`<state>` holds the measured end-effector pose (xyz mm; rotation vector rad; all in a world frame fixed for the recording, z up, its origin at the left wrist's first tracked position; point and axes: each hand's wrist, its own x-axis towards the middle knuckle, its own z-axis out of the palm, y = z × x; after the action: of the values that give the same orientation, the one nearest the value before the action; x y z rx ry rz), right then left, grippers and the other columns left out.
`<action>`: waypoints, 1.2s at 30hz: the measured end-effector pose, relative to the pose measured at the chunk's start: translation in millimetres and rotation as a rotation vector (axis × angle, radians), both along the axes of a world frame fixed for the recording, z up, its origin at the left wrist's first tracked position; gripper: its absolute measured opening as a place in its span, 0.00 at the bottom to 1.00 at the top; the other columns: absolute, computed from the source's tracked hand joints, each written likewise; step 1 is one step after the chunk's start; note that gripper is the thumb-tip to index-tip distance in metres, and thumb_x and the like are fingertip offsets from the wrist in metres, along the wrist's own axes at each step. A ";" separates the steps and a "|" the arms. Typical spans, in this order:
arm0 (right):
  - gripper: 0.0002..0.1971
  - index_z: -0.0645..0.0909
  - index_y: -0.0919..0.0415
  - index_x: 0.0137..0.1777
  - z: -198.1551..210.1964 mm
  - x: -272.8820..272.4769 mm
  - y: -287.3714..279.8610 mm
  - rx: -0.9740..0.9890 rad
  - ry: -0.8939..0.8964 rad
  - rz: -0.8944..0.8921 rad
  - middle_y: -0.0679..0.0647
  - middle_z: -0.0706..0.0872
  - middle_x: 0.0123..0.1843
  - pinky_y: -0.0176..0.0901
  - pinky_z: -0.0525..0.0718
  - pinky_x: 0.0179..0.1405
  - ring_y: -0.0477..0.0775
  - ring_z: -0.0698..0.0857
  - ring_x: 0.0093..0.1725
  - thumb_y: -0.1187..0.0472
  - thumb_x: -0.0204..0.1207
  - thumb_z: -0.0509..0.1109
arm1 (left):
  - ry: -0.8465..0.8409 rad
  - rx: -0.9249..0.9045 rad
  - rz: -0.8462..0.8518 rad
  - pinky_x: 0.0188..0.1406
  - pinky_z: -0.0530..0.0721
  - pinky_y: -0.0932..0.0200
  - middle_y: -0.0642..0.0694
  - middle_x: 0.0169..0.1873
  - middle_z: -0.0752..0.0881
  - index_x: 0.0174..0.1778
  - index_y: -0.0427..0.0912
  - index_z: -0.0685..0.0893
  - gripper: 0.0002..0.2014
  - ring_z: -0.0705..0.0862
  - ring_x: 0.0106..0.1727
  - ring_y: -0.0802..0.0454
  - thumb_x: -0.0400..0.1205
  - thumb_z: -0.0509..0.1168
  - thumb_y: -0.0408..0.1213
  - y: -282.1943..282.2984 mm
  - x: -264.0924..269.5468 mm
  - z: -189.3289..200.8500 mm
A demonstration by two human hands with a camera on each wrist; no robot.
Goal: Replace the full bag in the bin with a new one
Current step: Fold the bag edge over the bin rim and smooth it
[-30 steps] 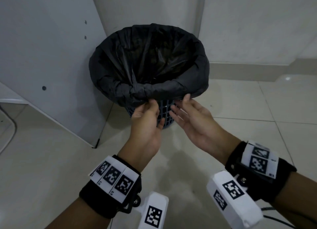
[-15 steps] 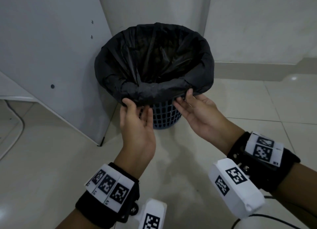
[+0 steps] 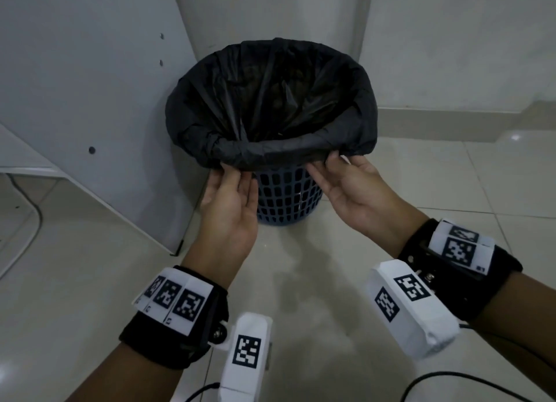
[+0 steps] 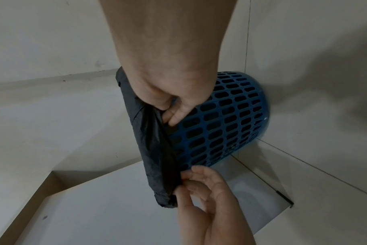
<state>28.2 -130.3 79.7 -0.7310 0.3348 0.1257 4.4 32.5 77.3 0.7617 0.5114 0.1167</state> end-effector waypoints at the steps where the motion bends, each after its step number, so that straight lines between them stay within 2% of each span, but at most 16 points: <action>1: 0.11 0.78 0.66 0.63 1.3 -0.5 0.4 0.008 -0.005 -0.030 0.56 0.93 0.42 0.49 0.92 0.52 0.53 0.93 0.44 0.72 0.83 0.67 | 0.016 0.006 -0.011 0.57 0.86 0.63 0.55 0.57 0.89 0.73 0.54 0.81 0.20 0.88 0.54 0.61 0.84 0.70 0.45 0.3 -0.7 0.2; 3: 0.10 0.78 0.67 0.61 2.8 -2.3 1.7 0.018 -0.003 -0.063 0.57 0.92 0.38 0.48 0.92 0.50 0.52 0.93 0.42 0.70 0.81 0.70 | 0.073 0.011 -0.040 0.48 0.88 0.64 0.58 0.49 0.89 0.67 0.51 0.86 0.22 0.87 0.43 0.62 0.78 0.75 0.53 0.1 -3.0 -0.1; 5: 0.05 0.80 0.69 0.55 3.1 -5.1 4.4 -0.023 0.007 -0.062 0.59 0.92 0.40 0.46 0.92 0.51 0.52 0.93 0.41 0.70 0.81 0.70 | 0.095 0.004 -0.051 0.46 0.87 0.65 0.57 0.46 0.89 0.63 0.46 0.88 0.23 0.85 0.38 0.62 0.77 0.75 0.55 -0.6 -5.6 -2.0; 8: 0.06 0.82 0.71 0.56 0.2 -9.9 7.5 -0.075 -0.010 -0.057 0.61 0.92 0.49 0.46 0.90 0.55 0.53 0.93 0.48 0.71 0.84 0.65 | 0.049 -0.031 -0.011 0.45 0.86 0.68 0.52 0.50 0.91 0.67 0.41 0.86 0.20 0.87 0.41 0.61 0.83 0.70 0.49 -5.8 -11.5 -3.5; 12: 0.12 0.83 0.66 0.59 -0.6 -18.1 8.4 -0.080 -0.062 -0.039 0.61 0.91 0.58 0.47 0.87 0.62 0.55 0.91 0.59 0.62 0.88 0.60 | -0.018 -0.048 -0.007 0.52 0.86 0.68 0.54 0.61 0.90 0.71 0.49 0.82 0.18 0.89 0.55 0.61 0.87 0.61 0.49 -17.3 -25.0 -1.8; 15: 0.16 0.84 0.65 0.61 -0.2 -20.8 7.6 -0.087 -0.044 -0.028 0.58 0.92 0.57 0.46 0.88 0.61 0.54 0.91 0.58 0.53 0.86 0.63 | 0.001 -0.057 -0.059 0.52 0.87 0.67 0.52 0.63 0.89 0.74 0.46 0.81 0.28 0.89 0.57 0.59 0.79 0.67 0.54 -23.4 -27.6 0.3; 17: 0.14 0.84 0.65 0.56 1.8 -19.5 6.2 -0.089 -0.035 -0.024 0.57 0.93 0.50 0.46 0.89 0.60 0.52 0.92 0.54 0.54 0.85 0.65 | 0.022 -0.070 -0.077 0.51 0.88 0.67 0.50 0.63 0.89 0.75 0.44 0.80 0.29 0.89 0.57 0.58 0.80 0.66 0.54 -23.5 -23.7 1.2; 19: 0.10 0.83 0.65 0.49 4.3 -17.3 3.8 -0.078 -0.035 -0.011 0.55 0.92 0.44 0.47 0.89 0.60 0.51 0.92 0.49 0.58 0.85 0.65 | 0.036 -0.088 -0.094 0.50 0.88 0.66 0.48 0.63 0.88 0.74 0.43 0.81 0.23 0.89 0.56 0.58 0.85 0.63 0.50 -20.3 -19.8 3.7; 22: 0.09 0.81 0.65 0.48 4.1 -17.2 2.8 -0.077 -0.028 0.035 0.57 0.90 0.46 0.47 0.88 0.61 0.53 0.91 0.53 0.62 0.87 0.62 | 0.066 -0.111 -0.116 0.48 0.88 0.65 0.49 0.55 0.89 0.64 0.44 0.84 0.11 0.88 0.52 0.57 0.89 0.61 0.40 -10.7 -14.8 6.9; 24: 0.10 0.81 0.65 0.49 2.6 -19.7 5.9 -0.097 -0.022 0.078 0.57 0.90 0.48 0.49 0.88 0.62 0.54 0.91 0.54 0.62 0.88 0.62 | 0.061 -0.121 -0.099 0.43 0.89 0.65 0.50 0.47 0.89 0.57 0.45 0.84 0.09 0.88 0.46 0.58 0.90 0.58 0.33 -5.2 -13.3 10.2; 25: 0.10 0.82 0.65 0.48 2.4 -21.1 8.5 -0.106 -0.022 0.095 0.57 0.91 0.47 0.49 0.87 0.63 0.53 0.91 0.53 0.62 0.87 0.62 | 0.049 -0.128 -0.067 0.42 0.89 0.66 0.50 0.47 0.89 0.58 0.46 0.84 0.10 0.88 0.46 0.59 0.91 0.58 0.32 -3.4 -13.4 11.0; 27: 0.10 0.83 0.63 0.46 3.9 -23.2 15.1 -0.117 -0.027 0.117 0.55 0.91 0.44 0.50 0.88 0.63 0.52 0.91 0.50 0.62 0.87 0.64 | 0.006 -0.121 -0.024 0.47 0.89 0.65 0.50 0.54 0.90 0.63 0.48 0.85 0.11 0.89 0.52 0.59 0.91 0.59 0.38 -1.6 -17.1 13.0; 29: 0.09 0.84 0.63 0.47 4.9 -24.4 22.2 -0.145 -0.024 0.143 0.53 0.91 0.42 0.48 0.88 0.62 0.52 0.90 0.49 0.61 0.86 0.65 | -0.017 -0.074 -0.032 0.56 0.87 0.61 0.51 0.61 0.89 0.68 0.49 0.84 0.17 0.89 0.59 0.56 0.88 0.63 0.51 -3.6 -25.6 16.1; 30: 0.09 0.85 0.63 0.49 4.5 -25.2 26.0 -0.167 -0.020 0.166 0.53 0.91 0.43 0.48 0.88 0.62 0.51 0.89 0.49 0.61 0.86 0.65 | -0.026 -0.035 -0.039 0.59 0.87 0.59 0.51 0.63 0.89 0.70 0.49 0.83 0.20 0.89 0.61 0.54 0.85 0.66 0.54 -4.5 -28.5 16.3; 33: 0.12 0.86 0.66 0.58 -1.2 -31.2 34.9 -0.234 -0.009 0.241 0.55 0.92 0.50 0.48 0.88 0.63 0.51 0.90 0.51 0.59 0.85 0.67 | -0.106 0.112 0.005 0.61 0.88 0.54 0.47 0.64 0.89 0.73 0.45 0.80 0.21 0.89 0.62 0.51 0.85 0.70 0.44 -3.6 -26.6 17.5; 36: 0.14 0.84 0.67 0.60 -8.3 -39.7 36.2 -0.261 0.026 0.248 0.56 0.91 0.56 0.47 0.87 0.63 0.51 0.90 0.55 0.57 0.82 0.70 | -0.147 0.103 0.041 0.57 0.89 0.51 0.44 0.62 0.89 0.74 0.42 0.78 0.18 0.90 0.60 0.48 0.87 0.66 0.35 6.6 -16.5 20.9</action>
<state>-11.4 -94.1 71.4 -1.0290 0.2867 0.3306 -12.1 39.0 98.2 0.8368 0.3831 0.2373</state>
